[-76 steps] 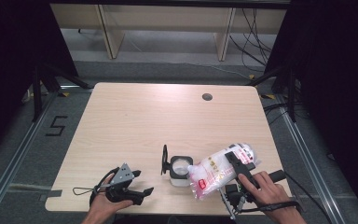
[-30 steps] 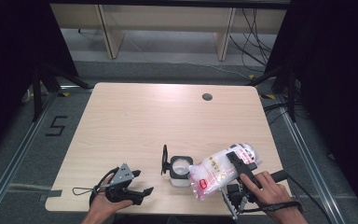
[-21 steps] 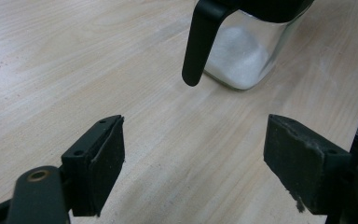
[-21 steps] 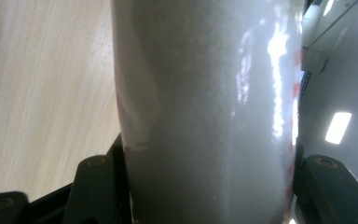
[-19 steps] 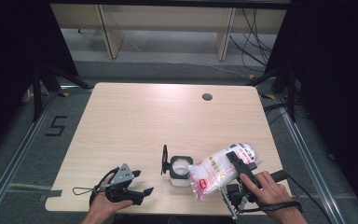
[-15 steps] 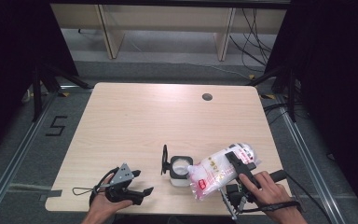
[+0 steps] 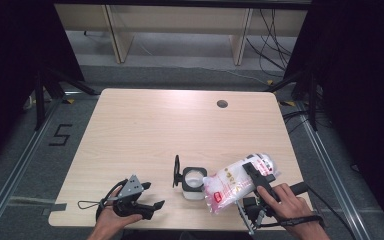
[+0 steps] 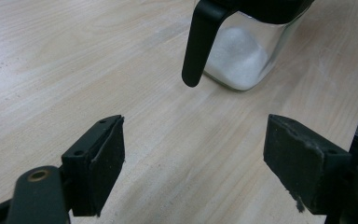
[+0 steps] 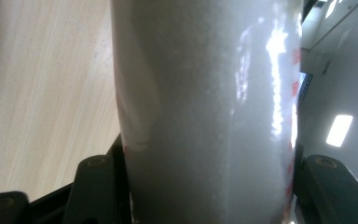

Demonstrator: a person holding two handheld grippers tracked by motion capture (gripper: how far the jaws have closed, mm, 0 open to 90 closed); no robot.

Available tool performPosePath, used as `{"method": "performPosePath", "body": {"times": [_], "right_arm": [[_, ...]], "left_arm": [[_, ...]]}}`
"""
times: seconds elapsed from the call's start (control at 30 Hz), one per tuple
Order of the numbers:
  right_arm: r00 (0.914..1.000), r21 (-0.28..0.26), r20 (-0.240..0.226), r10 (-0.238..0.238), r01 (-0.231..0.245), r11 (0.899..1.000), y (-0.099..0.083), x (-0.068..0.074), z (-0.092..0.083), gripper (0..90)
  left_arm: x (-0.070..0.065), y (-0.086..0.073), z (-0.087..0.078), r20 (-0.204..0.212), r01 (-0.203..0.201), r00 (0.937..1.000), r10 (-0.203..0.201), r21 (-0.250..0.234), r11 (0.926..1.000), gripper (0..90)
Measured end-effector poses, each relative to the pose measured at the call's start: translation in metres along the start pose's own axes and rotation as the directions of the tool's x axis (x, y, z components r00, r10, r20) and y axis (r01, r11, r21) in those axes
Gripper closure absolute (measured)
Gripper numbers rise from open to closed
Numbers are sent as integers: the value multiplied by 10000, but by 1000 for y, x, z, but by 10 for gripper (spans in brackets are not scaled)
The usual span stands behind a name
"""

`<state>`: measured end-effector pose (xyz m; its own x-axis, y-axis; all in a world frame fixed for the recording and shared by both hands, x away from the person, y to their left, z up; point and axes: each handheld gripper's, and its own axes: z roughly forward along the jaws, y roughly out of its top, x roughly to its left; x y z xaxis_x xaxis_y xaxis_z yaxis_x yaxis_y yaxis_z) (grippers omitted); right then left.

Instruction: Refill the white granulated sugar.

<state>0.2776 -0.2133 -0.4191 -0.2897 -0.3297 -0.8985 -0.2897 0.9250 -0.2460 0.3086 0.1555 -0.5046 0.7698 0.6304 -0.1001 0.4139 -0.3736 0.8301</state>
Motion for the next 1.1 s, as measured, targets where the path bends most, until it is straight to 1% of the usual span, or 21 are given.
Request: {"method": "performPosePath", "body": {"times": [0.03, 0.1, 0.17, 0.2, 0.27, 0.3, 0.4, 0.47, 0.5, 0.53, 0.6, 0.63, 0.7, 0.73, 0.8, 0.87, 0.9, 0.93, 1.0, 1.03, 1.1], "right_arm": [[9997, -292, 230, -40, 47, 9996, 0, -1, 2, 447], [10000, -9, 29, 59, -59, 10000, 0, -1, 1, 447], [9994, 23, 133, -334, 334, 9994, -1, 0, 1, 447], [9995, 162, -189, -249, 252, 9996, -1, -2, 0, 447], [10000, 58, 26, -38, 38, 10000, -1, 1, 1, 447], [9991, -152, 143, -397, 399, 9991, 1, -3, 1, 447], [9999, -80, 71, 104, -104, 9999, 0, -1, 0, 447], [10000, 147, -4, 17, -17, 9999, 0, -1, -1, 447], [9993, 172, 1, 384, -384, 9991, -2, 2, -1, 447], [10000, 39, 4, -42, 42, 10000, -3, -1, 0, 447], [9994, -3, 98, -325, 325, 9995, -1, -3, 0, 447], [9998, 151, -6, 184, -184, 9997, -1, 0, -1, 447], [9999, -30, 90, 55, -54, 10000, 0, -2, -1, 447], [10000, -95, 65, -24, 25, 10000, 0, -2, 0, 447], [9998, 92, 39, 203, -204, 9998, 1, 0, -1, 447], [9993, -163, 171, -318, 321, 9994, 0, -3, 1, 447], [9999, 4, 111, 21, -21, 10000, 0, -1, 0, 447], [9995, -102, 245, -179, 182, 9998, 1, -1, 1, 447], [9995, 190, -54, 304, -303, 9994, 2, 3, -2, 447], [9998, -144, 67, -177, 178, 9997, 2, -1, 0, 448], [9999, 37, -6, -116, 116, 9999, 3, -3, -2, 447]], "left_arm": [[0, 0, 0, -15, 11, 10000, -11, -12, 10000, 201], [-2, 0, 1, -9, 397, 9992, -398, -98, 9992, 201], [-1, 0, 0, 0, 234, 9997, -234, 26, 9997, 201], [0, 0, 0, 12, 214, 9998, -214, 33, 9998, 201], [-1, 0, 0, 20, 380, 9993, -380, -35, 9993, 201], [0, 0, -1, 5, 230, 9997, -230, 50, 9997, 201], [0, 0, -1, 2, 248, 9997, -248, 80, 9997, 201], [-1, 0, -1, 19, 252, 9997, -252, 37, 9997, 201], [-1, 0, 0, 24, 317, 9995, -317, -23, 9995, 201], [-1, 0, 0, 20, 306, 9995, -306, -4, 9995, 201], [-1, 0, 0, 16, 335, 9994, -335, 15, 9994, 201], [-1, 0, 0, 14, 260, 9997, -260, 9, 9997, 201], [-1, 0, 0, 4, 364, 9993, -364, -70, 9993, 201], [1, 0, 0, 8, 144, 9999, -144, 1, 9999, 201], [0, 0, 0, 42, 252, 9997, -252, 35, 9997, 201], [1, 0, 0, 8, 194, 9998, -194, 58, 9998, 201], [1, 0, 0, 7, 225, 9997, -225, 25, 9997, 201], [1, 0, 0, 38, 253, 9997, -253, 5, 9997, 201], [1, 0, 0, 9, 195, 9998, -195, 92, 9998, 201], [1, 0, 0, 31, 220, 9998, -221, 57, 9997, 201], [1, 0, 0, 63, 121, 9999, -121, 16, 9999, 201]]}}
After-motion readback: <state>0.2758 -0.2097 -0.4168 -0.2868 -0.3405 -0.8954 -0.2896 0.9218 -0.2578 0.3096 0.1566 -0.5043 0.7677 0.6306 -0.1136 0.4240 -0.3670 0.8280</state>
